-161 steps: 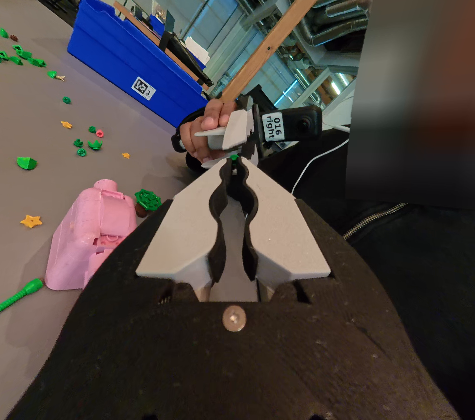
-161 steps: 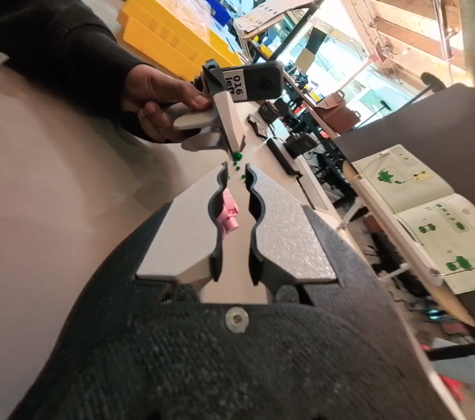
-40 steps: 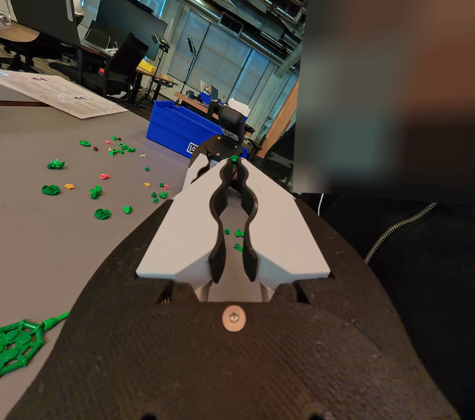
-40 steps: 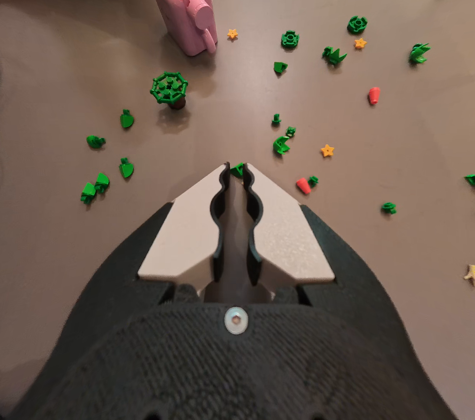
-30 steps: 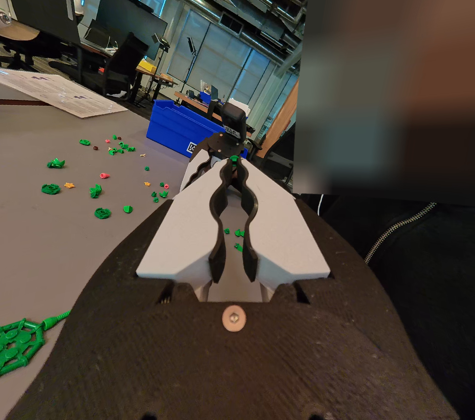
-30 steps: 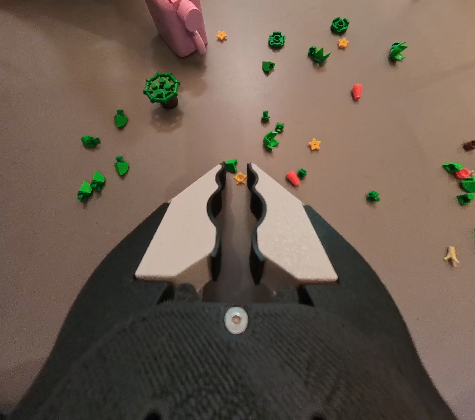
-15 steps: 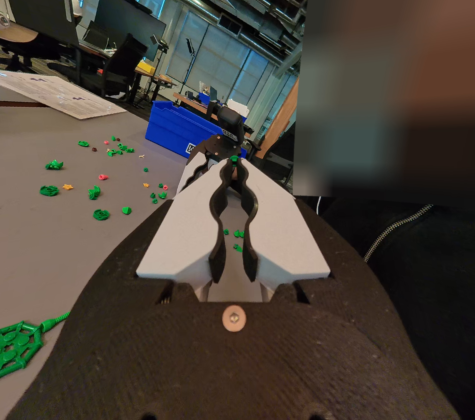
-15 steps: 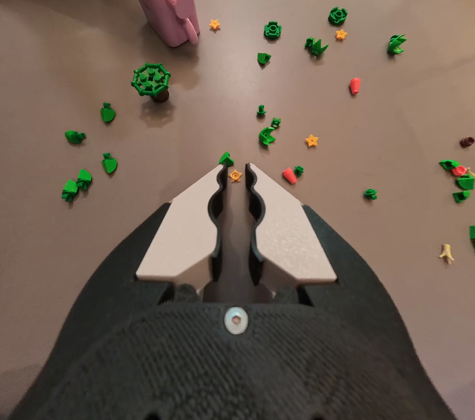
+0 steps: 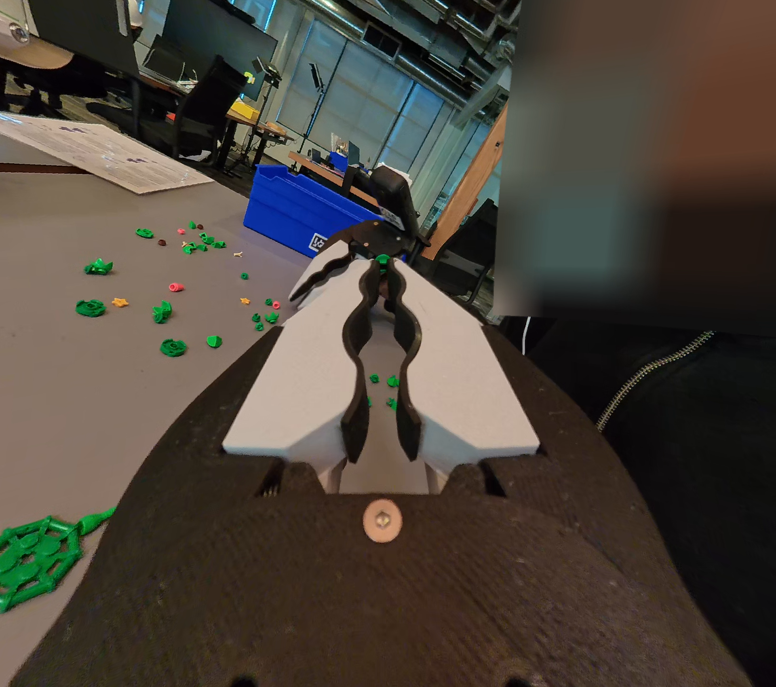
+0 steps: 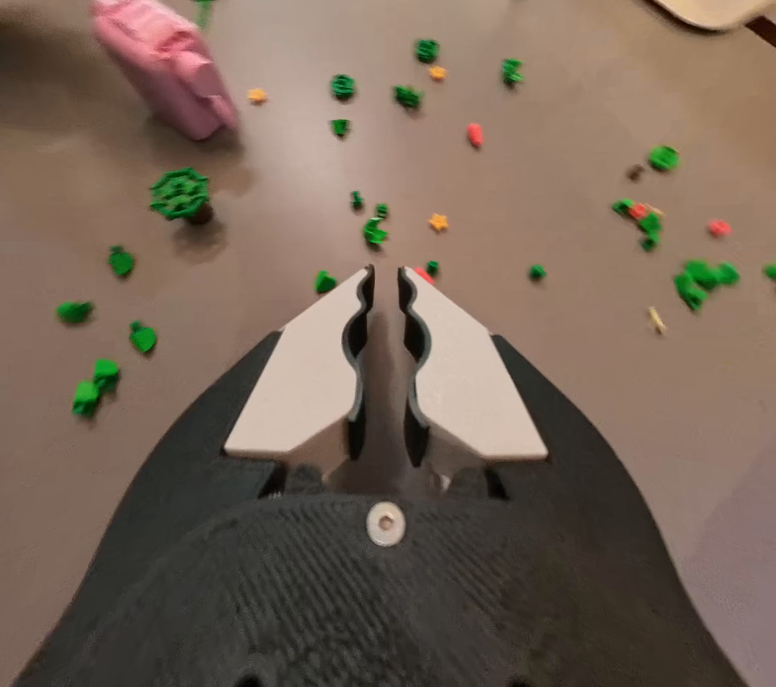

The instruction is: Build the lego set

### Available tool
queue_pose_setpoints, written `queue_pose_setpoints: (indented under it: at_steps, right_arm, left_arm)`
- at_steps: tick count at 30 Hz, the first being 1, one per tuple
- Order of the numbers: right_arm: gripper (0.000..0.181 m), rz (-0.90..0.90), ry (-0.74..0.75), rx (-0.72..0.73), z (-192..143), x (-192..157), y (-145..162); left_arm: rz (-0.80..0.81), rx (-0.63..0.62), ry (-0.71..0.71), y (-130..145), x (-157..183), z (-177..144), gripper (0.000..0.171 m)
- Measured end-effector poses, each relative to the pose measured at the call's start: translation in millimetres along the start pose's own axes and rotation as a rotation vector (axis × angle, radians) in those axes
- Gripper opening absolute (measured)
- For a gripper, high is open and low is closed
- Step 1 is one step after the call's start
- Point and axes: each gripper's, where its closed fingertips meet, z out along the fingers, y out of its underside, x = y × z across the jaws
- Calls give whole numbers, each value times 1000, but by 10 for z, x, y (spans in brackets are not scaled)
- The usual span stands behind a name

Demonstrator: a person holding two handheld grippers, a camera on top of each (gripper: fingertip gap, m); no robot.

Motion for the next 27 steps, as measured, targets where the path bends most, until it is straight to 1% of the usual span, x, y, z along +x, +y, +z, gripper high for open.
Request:
queue_pose_setpoints:
  at_steps: [2, 3, 5, 6, 7, 8, 9, 11, 16, 27]
  right_arm:
    - [12, 107, 127, 23, -63, 75, -21]
    - [15, 153, 146, 65, -97, 24, -69]
    - [17, 234, 104, 145, -109, -204, -151]
    - [18, 264, 66, 154, -78, -345, -149]
    - [19, 280, 48, 134, -33, -453, -105]
    - [19, 277, 63, 86, 7, -506, -28]
    - [20, 251, 119, 37, 28, -488, 49]
    - [17, 198, 210, -13, 37, -418, 126]
    - [15, 243, 190, -23, 71, -361, 134]
    - [8, 221, 193, -29, 114, -310, 108]
  left_arm:
    - [-2, -3, -13, 13, -38, -5, 1]
    - [-5, -1, -17, 15, -54, -9, 1]
    - [-11, 6, -23, 13, -76, -12, 1]
    - [-13, 6, -24, 16, -84, -10, 1]
    - [-14, 6, -24, 20, -86, -4, 1]
    - [-14, 4, -23, 27, -86, 4, 1]
    - [-15, 0, -21, 37, -84, 14, 1]
    - [-19, -7, -14, 57, -72, 36, 1]
    - [-15, -24, -10, 94, -58, 68, 1]
    - [-6, -12, -12, 56, -47, 42, 1]
